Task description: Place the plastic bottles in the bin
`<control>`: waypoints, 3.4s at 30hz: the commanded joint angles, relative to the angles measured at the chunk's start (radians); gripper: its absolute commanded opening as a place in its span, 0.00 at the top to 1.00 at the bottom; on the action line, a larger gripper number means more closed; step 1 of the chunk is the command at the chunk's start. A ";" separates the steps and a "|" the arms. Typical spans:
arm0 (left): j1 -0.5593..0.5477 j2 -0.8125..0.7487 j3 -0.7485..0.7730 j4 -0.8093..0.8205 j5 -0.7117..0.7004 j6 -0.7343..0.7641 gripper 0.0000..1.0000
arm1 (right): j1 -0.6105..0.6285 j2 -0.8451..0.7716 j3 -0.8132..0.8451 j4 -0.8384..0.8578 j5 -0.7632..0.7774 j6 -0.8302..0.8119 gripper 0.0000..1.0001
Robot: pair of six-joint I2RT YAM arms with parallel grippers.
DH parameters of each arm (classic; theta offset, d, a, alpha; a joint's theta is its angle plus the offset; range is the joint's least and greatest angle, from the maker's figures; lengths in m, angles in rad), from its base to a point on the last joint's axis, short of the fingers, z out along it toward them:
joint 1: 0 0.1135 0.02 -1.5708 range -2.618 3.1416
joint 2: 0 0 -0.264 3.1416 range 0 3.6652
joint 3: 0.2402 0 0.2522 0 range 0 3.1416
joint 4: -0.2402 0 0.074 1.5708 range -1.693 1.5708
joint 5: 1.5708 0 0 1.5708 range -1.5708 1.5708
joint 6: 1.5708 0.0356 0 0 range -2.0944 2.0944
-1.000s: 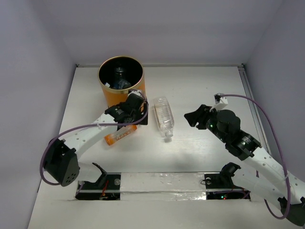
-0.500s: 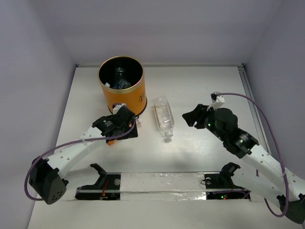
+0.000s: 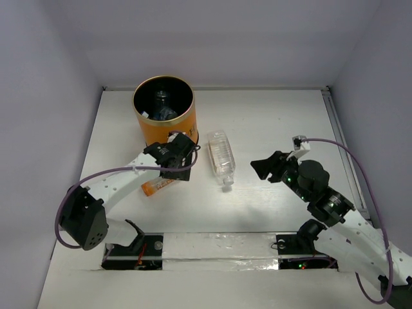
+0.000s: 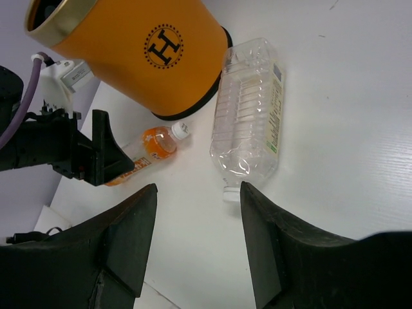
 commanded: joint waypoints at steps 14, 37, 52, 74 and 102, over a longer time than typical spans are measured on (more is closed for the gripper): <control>-0.036 0.156 -0.009 -0.017 -0.042 0.053 0.15 | -0.006 -0.081 -0.076 0.057 -0.035 -0.021 0.39; -0.191 -0.200 0.360 -0.067 -0.007 -0.316 0.88 | 0.026 0.351 0.137 0.246 -0.561 -0.199 1.00; -0.191 -0.405 0.770 0.014 -0.256 -0.195 0.68 | 0.359 1.183 0.940 -0.109 -0.435 -0.712 0.09; -0.191 -0.413 0.825 -0.144 -0.211 -0.143 0.60 | 0.434 1.802 1.614 -0.385 -0.252 -1.047 0.00; -0.191 -0.433 0.860 0.034 -0.240 -0.051 0.60 | 0.339 1.390 1.616 0.092 -0.066 -0.573 0.50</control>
